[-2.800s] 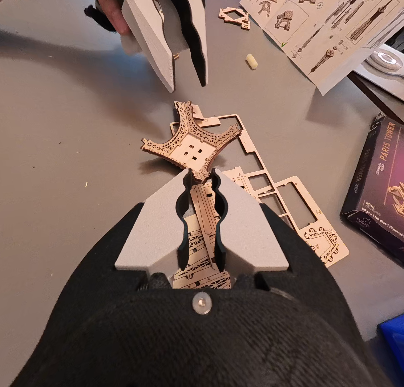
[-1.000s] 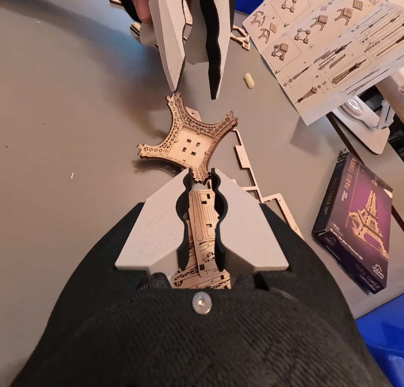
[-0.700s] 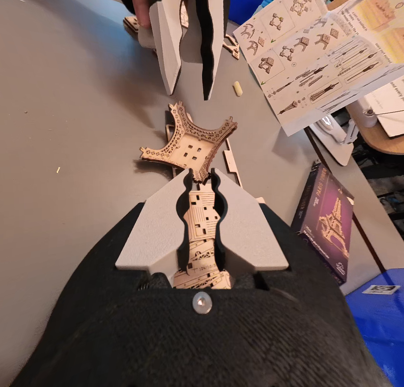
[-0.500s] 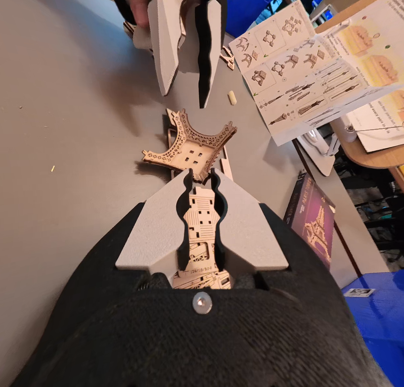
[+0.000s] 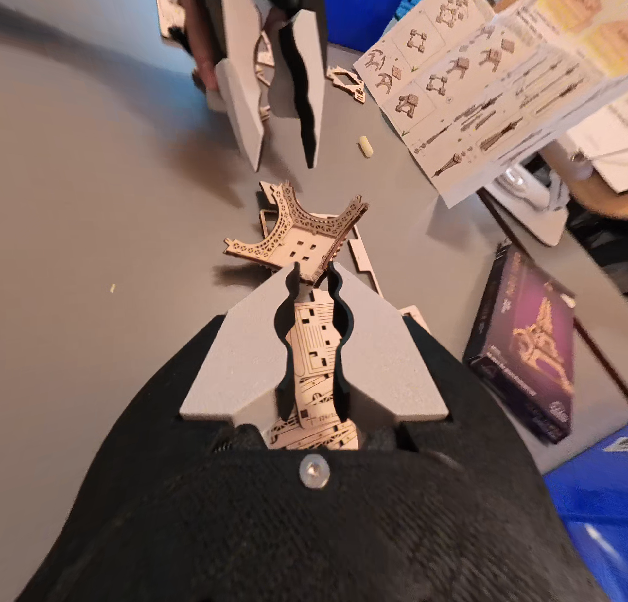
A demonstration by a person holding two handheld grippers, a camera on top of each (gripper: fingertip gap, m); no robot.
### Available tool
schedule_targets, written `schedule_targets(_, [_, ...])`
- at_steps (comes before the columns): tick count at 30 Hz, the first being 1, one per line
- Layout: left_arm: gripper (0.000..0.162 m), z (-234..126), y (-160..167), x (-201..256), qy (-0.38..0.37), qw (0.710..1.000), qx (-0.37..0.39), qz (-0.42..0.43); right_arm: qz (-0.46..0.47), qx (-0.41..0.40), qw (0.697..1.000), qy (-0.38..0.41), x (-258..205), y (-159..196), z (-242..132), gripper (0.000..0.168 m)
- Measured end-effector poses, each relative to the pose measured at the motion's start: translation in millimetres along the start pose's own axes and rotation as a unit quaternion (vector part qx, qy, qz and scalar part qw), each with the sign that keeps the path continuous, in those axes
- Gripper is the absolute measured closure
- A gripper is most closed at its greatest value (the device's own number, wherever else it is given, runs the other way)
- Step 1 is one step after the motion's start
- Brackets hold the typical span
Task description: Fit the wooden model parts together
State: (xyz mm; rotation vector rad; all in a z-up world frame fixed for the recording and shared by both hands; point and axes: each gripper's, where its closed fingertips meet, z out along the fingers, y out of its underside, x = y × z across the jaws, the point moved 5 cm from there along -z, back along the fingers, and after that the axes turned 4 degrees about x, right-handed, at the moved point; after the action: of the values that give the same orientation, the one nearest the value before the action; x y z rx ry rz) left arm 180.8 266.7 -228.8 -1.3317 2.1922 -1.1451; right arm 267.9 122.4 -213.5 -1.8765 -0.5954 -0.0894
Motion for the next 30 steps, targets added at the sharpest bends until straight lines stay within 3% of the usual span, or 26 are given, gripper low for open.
schedule_targets(4, [0.105, 4.6, 3.7, 2.8, 0.005, 0.999, -0.014, 0.029, 0.077, 0.005, 0.997, -0.012, 4.2, 2.5, -2.0, 0.155])
schedule_targets(9, [0.104, 11.8, 6.9, 6.9, 0.021, 0.998, -0.03, 0.046, 0.089, -0.002, 0.996, -0.026, 1.0, 5.2, 0.0, 0.155])
schedule_targets(20, [0.115, 16.5, 7.9, -2.5, 0.039, 0.998, -0.038, 0.022, 0.103, 0.009, 0.994, -0.033, 1.0, 3.5, -0.3, 0.155])
schedule_targets(23, [0.13, 19.1, 6.9, -4.6, 0.041, 0.998, -0.037, 0.005, 0.104, 0.003, 0.994, -0.031, 1.3, 5.7, 0.3, 0.155])
schedule_targets(30, [0.13, 5.9, 3.0, -6.2, 0.002, 1.0, -0.021, -0.015, 0.133, -0.023, 0.991, -0.023, 4.1, 14.6, 1.9, 0.155])
